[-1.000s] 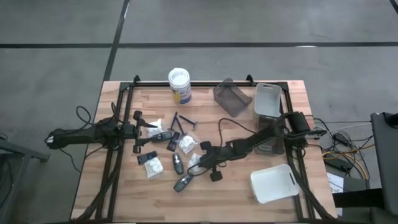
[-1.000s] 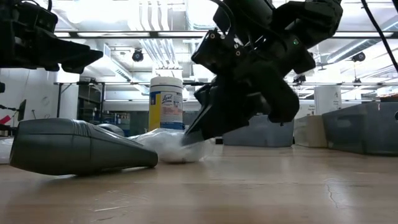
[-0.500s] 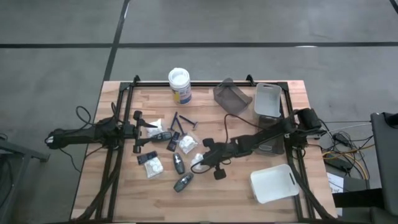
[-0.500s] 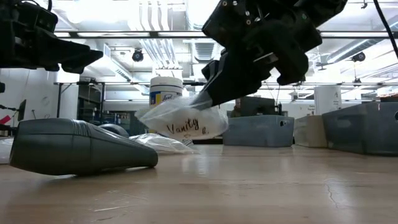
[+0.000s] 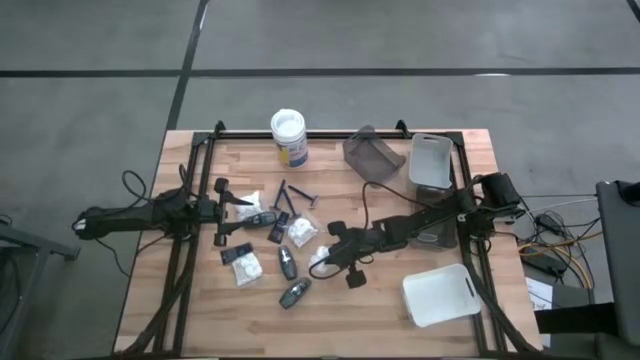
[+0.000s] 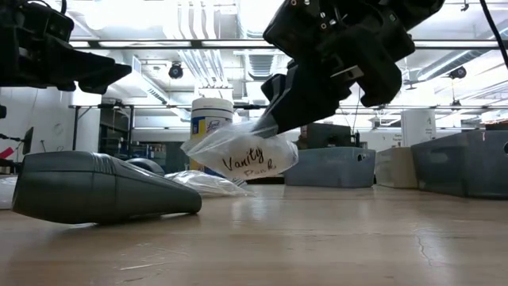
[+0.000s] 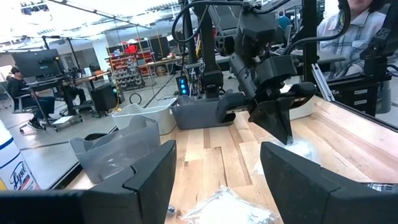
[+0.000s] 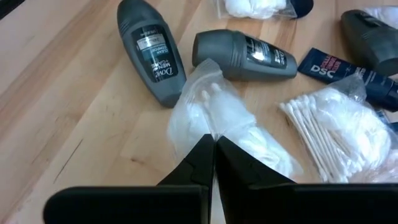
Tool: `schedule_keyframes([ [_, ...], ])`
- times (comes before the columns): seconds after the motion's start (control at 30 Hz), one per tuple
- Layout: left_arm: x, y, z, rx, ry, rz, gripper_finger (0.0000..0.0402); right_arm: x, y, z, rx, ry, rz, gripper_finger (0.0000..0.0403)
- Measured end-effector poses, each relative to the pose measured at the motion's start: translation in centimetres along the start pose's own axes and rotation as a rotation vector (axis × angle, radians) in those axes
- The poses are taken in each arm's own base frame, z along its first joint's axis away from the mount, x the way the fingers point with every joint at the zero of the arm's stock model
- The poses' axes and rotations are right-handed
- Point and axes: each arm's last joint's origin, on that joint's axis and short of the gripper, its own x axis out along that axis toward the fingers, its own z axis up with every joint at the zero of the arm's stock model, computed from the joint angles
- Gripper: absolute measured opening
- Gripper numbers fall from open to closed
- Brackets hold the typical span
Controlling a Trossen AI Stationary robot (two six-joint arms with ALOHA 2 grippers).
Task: Pick & Place Travel size toiletries
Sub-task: Put the white cotton pack into the top black bin
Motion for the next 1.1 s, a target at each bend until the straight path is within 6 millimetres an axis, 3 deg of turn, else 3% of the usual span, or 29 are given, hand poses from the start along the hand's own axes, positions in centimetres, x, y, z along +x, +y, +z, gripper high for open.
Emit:
schedule_keyframes([
  [0.33, 0.0, 0.0, 0.0, 0.0, 0.001, 0.0, 0.0239, -1.2, 0.0, 0.3, -0.004, 0.027, 0.003, 0.0008],
  [0.67, 0.0, 0.0, 0.0, 0.0, 0.0, 0.0, 0.0239, -5.3, -0.6, 0.6, -0.01, -0.026, -0.019, 0.0008],
  [1.1, 0.0, 0.0, 0.0, 0.0, -0.001, 0.0, 0.0239, -11.5, -1.2, -1.7, 0.066, -0.13, -0.095, 0.0008],
])
